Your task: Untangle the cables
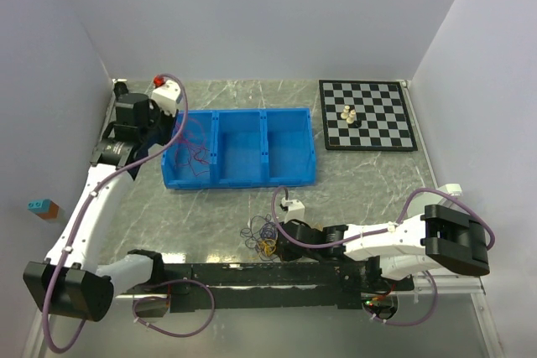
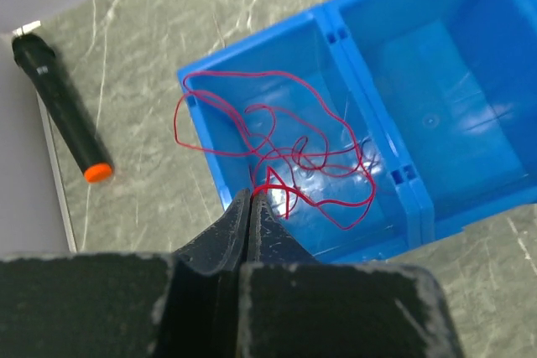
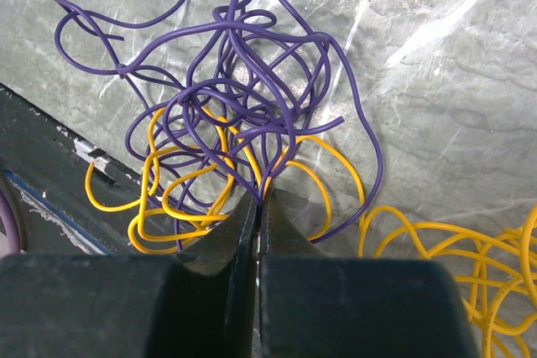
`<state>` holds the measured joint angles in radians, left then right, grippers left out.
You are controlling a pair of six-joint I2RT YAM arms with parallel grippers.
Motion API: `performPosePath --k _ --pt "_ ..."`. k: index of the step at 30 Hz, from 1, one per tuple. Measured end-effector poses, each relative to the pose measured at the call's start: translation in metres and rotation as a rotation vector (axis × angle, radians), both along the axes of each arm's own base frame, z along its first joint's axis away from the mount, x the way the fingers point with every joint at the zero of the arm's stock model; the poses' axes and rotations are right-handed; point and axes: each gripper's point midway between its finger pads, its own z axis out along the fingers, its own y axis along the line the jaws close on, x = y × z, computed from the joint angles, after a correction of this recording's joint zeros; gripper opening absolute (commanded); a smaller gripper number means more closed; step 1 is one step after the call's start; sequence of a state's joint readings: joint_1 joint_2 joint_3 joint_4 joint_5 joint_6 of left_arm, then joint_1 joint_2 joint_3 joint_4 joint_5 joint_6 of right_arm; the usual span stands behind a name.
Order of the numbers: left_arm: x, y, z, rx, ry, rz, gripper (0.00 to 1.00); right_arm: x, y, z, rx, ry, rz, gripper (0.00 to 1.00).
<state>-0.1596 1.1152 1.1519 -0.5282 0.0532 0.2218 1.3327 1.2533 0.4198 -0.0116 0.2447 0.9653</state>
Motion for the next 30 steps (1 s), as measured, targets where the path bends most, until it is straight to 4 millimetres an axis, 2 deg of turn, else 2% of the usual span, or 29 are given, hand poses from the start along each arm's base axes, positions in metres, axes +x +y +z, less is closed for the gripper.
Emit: performPosePath --k 4,8,12,15,16,17,18,19,22,25,30 --pt "0.007 0.006 -0.020 0.024 0.034 0.037 0.01 0.000 0.001 0.000 -0.004 0.001 0.000 0.00" --pt "0.026 0.008 -0.049 0.043 0.099 0.070 0.01 0.000 0.001 0.000 -0.003 0.004 -0.003 0.00" --pt "0.035 -0.002 -0.090 0.069 0.206 0.069 0.01 0.000 0.000 0.000 -0.004 0.006 -0.005 0.00" --pt "0.036 -0.013 -0.104 0.085 0.237 0.048 0.02 0.000 0.001 0.000 -0.003 0.007 -0.008 0.00" --pt "0.037 -0.016 -0.106 0.087 0.237 0.044 0.12 0.000 0.001 0.000 -0.002 0.007 -0.008 0.00" --pt "0.037 -0.019 -0.106 0.086 0.237 0.041 0.28 0.000 0.001 0.000 -0.003 0.008 -0.008 0.00" --pt "0.038 -0.020 -0.106 0.084 0.235 0.040 0.40 0.000 0.001 0.000 -0.002 0.008 -0.008 0.00" --pt "0.038 -0.020 -0.105 0.082 0.236 0.041 0.58 0.000 0.001 0.000 -0.002 0.008 -0.008 0.00" --pt "0.038 -0.021 -0.096 0.079 0.239 0.039 0.86 0.000 0.001 0.000 -0.002 0.008 -0.009 0.00" --pt "0.043 -0.025 -0.072 0.062 0.204 0.023 0.99 0.000 0.001 0.000 -0.002 0.008 -0.007 0.00" --pt "0.038 -0.036 -0.017 0.019 0.138 -0.049 0.97 0.000 0.001 0.000 -0.003 0.009 -0.006 0.00"
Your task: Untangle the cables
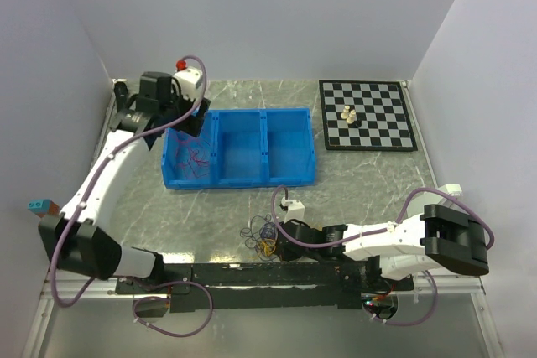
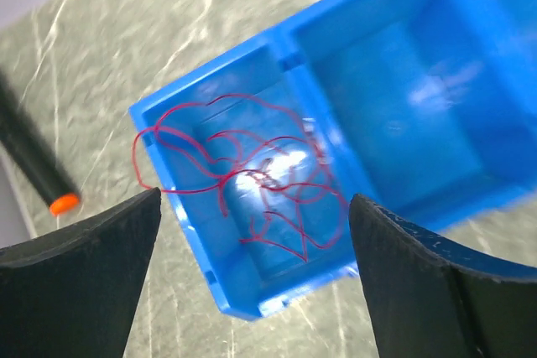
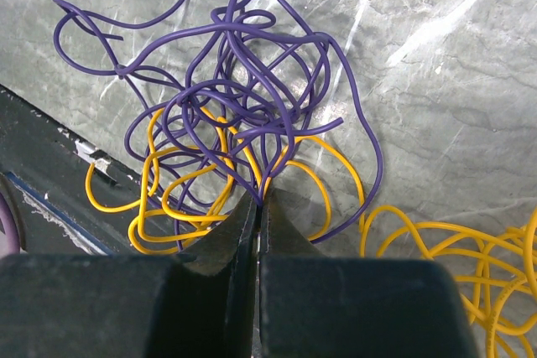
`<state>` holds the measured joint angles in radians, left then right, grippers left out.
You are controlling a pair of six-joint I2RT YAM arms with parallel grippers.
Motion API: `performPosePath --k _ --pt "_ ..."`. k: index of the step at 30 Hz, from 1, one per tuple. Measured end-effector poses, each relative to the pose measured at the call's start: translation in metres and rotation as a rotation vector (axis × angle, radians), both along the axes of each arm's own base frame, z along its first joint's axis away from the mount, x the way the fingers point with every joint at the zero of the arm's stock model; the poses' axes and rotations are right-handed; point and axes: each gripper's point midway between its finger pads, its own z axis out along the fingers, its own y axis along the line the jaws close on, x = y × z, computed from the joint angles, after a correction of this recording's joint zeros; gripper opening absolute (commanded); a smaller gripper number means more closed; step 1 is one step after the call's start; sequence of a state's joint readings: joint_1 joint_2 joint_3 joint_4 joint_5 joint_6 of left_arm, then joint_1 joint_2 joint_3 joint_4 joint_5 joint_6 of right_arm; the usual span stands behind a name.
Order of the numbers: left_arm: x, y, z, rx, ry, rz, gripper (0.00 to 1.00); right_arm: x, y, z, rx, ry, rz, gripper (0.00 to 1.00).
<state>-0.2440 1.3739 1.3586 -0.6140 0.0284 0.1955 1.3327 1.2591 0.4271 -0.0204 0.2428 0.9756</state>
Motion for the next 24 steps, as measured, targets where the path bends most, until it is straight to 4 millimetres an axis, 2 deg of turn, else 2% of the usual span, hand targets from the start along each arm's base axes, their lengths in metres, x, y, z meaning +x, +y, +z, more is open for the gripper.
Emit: performPosePath --k 3,5,7,9,12,14,16,21,24 --pt "-0.021 -0.018 0.024 -0.034 -0.019 -0.104 0.97 0.000 0.000 0.000 0.000 0.001 0.000 0.00" --pt "-0.046 -0.041 0.023 -0.046 -0.001 -0.203 0.97 -0.001 0.000 0.001 0.003 0.003 0.002 0.00" --pt "-0.084 -0.075 0.007 -0.056 0.046 -0.356 0.97 -0.001 -0.001 0.003 0.007 0.003 0.003 0.00" --pt "-0.127 -0.105 -0.023 -0.058 0.137 -0.507 0.98 -0.001 0.000 0.005 0.015 0.002 0.004 0.00" --pt "-0.175 -0.121 -0.072 -0.056 0.315 -0.645 0.97 -0.002 0.000 0.009 0.030 0.002 0.001 0.00" --pt "-0.194 -0.123 -0.092 -0.064 0.393 -0.688 0.97 -0.002 -0.002 0.009 0.039 0.005 -0.005 0.00" --pt "-0.207 -0.128 -0.101 -0.079 0.431 -0.730 0.97 -0.003 -0.006 0.008 0.047 0.010 -0.013 0.00" --pt "-0.233 -0.156 -0.104 -0.160 0.441 -0.877 0.99 -0.006 -0.017 0.006 0.076 0.016 -0.028 0.00" --pt "-0.244 -0.173 -0.112 -0.186 0.477 -0.935 0.99 -0.006 -0.017 0.009 0.094 0.014 -0.031 0.00"
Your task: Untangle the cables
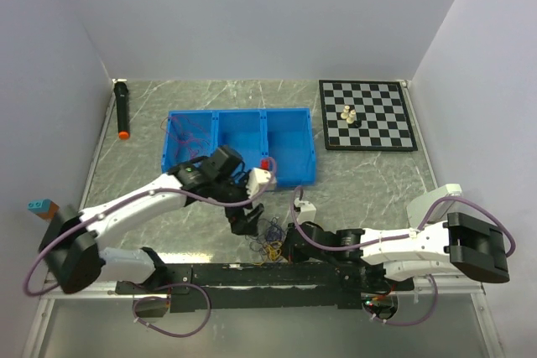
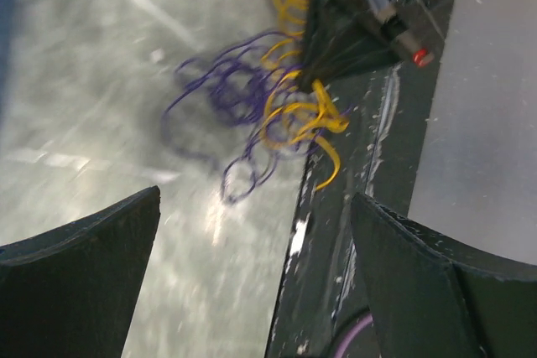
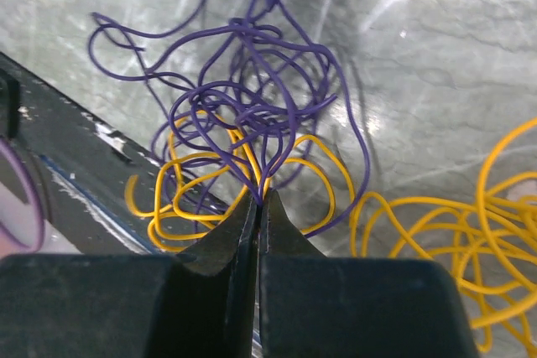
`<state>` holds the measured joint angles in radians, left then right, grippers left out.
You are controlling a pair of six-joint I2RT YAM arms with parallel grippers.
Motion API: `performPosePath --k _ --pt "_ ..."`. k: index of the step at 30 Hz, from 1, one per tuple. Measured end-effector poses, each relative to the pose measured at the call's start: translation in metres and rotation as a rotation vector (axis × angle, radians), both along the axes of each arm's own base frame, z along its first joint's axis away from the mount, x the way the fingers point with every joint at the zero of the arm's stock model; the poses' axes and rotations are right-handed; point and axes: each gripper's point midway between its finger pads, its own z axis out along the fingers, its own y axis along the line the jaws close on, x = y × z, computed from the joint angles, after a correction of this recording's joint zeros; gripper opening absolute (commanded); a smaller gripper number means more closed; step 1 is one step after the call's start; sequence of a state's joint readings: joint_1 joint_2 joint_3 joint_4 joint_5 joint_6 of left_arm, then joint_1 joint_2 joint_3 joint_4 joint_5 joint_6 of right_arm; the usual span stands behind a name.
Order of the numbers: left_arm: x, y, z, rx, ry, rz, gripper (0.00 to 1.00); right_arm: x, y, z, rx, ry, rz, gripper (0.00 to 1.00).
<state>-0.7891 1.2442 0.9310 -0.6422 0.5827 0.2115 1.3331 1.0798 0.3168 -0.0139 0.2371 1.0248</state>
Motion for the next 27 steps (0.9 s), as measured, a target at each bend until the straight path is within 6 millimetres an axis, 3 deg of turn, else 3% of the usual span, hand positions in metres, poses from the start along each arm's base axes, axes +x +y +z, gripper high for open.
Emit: performPosePath --k 6,11,15,27 --pt "-0.015 -0.029 -0.036 0.045 0.088 -0.078 0.84 0.001 0.004 0.003 0.028 -0.008 -0.001 0.00" --pt "-0.013 -0.039 -0.050 0.056 0.101 -0.073 0.67 0.002 0.006 0.004 0.041 -0.012 0.001 0.00" --pt "-0.009 -0.042 -0.058 0.050 0.095 -0.052 0.46 0.002 0.007 0.004 0.054 -0.016 0.004 0.00" --pt "-0.004 -0.043 -0.081 0.080 0.070 -0.037 0.47 0.001 0.008 0.001 0.072 -0.016 0.007 0.00"
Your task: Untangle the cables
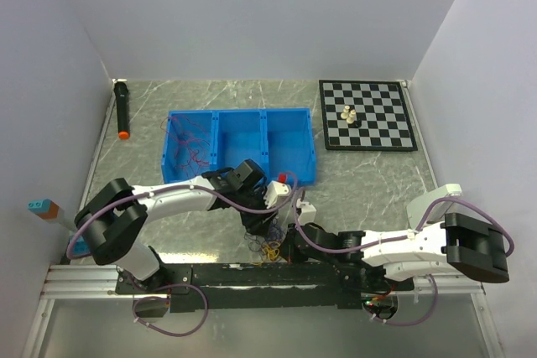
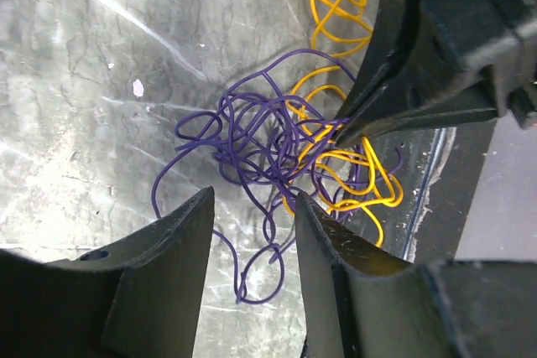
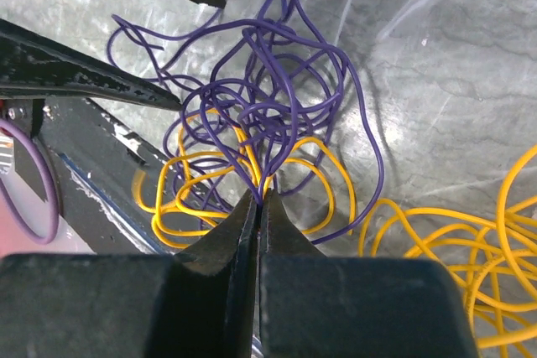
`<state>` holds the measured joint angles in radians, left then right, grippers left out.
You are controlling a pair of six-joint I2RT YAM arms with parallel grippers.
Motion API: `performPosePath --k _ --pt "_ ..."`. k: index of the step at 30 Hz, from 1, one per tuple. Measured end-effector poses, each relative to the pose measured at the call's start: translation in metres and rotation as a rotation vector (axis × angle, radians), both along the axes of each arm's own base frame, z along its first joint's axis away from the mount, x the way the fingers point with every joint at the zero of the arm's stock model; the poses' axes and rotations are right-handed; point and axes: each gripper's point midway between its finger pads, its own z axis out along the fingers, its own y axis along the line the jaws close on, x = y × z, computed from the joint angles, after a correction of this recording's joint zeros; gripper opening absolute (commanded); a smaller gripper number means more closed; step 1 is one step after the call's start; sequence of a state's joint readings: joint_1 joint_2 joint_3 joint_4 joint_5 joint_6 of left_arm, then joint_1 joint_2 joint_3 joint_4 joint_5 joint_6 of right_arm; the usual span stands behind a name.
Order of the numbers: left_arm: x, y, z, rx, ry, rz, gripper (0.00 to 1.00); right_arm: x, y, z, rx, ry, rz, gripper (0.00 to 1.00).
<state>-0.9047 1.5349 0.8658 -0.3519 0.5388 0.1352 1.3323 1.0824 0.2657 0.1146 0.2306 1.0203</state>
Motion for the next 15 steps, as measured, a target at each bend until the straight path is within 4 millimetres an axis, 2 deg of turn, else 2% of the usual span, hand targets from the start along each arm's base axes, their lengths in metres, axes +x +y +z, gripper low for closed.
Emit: performPosePath --k 2,8,9,15 --pt "-0.001 -0.001 -0.004 0.009 0.001 -0.004 0.40 -0.001 -0.001 -0.001 0.000 0.002 0.002 0.00" --pt "-0.005 -0.002 -0.013 0.041 -0.006 -0.019 0.04 -0.001 -0.003 -0.004 -0.003 0.006 0.002 0.00" --pt "-0.004 -0.001 -0.014 0.047 -0.012 -0.015 0.01 -0.002 -0.004 -0.004 -0.002 0.006 0.001 0.00" --pt "0.008 0.012 -0.010 0.121 -0.075 0.010 0.01 -0.002 -0.007 -0.001 0.010 0.003 -0.001 0.00"
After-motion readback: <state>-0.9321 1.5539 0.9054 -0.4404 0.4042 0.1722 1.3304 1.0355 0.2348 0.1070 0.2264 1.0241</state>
